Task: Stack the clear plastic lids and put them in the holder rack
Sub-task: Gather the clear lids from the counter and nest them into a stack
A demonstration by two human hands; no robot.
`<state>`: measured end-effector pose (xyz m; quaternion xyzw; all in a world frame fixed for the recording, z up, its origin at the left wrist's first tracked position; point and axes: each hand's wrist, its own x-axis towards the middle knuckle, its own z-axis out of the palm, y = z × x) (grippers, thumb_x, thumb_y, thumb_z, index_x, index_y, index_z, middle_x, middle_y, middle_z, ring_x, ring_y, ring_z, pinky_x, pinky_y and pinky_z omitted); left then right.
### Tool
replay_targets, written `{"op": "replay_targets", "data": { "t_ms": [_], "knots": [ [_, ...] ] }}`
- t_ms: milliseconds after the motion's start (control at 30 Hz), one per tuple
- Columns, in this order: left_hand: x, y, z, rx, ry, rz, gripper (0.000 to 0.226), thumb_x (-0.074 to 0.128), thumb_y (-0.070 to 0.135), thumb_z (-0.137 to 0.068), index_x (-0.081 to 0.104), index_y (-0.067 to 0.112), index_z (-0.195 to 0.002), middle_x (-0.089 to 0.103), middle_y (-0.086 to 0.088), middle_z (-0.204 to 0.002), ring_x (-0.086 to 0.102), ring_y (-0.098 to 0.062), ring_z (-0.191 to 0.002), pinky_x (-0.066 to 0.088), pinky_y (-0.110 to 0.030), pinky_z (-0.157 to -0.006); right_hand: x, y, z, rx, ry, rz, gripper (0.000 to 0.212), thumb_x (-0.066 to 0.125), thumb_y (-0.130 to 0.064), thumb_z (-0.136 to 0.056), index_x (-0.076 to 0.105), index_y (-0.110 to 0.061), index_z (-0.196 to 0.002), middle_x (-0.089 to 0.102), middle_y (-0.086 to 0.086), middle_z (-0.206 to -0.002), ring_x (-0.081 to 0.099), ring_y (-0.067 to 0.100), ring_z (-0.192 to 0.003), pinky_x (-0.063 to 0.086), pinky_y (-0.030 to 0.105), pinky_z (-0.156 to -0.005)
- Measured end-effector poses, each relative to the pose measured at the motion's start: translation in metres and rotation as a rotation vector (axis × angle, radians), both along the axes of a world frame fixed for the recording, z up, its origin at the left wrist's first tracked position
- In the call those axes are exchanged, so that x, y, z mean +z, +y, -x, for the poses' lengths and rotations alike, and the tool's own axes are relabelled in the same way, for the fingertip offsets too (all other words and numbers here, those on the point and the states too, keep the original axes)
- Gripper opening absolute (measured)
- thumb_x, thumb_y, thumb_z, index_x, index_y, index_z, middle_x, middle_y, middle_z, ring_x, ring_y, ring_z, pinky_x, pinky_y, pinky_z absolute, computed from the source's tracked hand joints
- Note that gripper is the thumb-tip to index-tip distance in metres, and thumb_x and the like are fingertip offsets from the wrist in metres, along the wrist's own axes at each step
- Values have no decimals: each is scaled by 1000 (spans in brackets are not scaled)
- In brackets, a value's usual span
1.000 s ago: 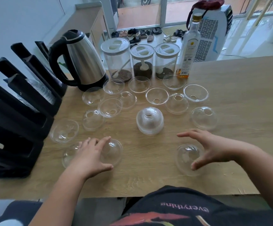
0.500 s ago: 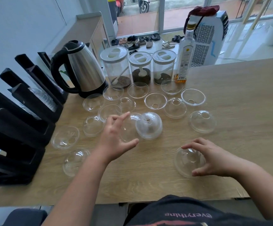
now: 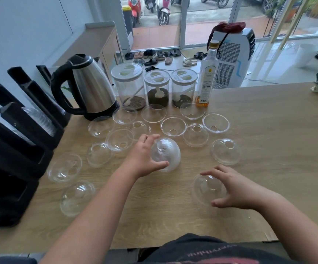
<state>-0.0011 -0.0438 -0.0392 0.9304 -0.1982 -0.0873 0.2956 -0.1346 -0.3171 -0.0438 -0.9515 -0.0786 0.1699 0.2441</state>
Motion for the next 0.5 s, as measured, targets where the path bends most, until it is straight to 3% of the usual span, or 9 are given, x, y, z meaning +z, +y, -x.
{"op": "replay_targets", "data": {
  "t_ms": [233,500],
  "knots": [
    [-2,-3,2,-17,21,-19,95,81,53,-66,36,32,-147,38,12,-129,47,-9,-117,38,-22,-93,38,7,-33,35,-105,-47,84,81,-41,-68,38,-46,-140,41,-19,-123,40,0,-116,30,14,-96],
    [12,22,16,66,5,65,115,81,65,-60,18,39,-153,33,15,-139,44,-7,-119,42,-27,-95,80,50,-94,109,-277,-141,84,76,-43,-71,33,-48,-143,36,-14,-136,32,8,-128,32,30,-106]
  ]
}}
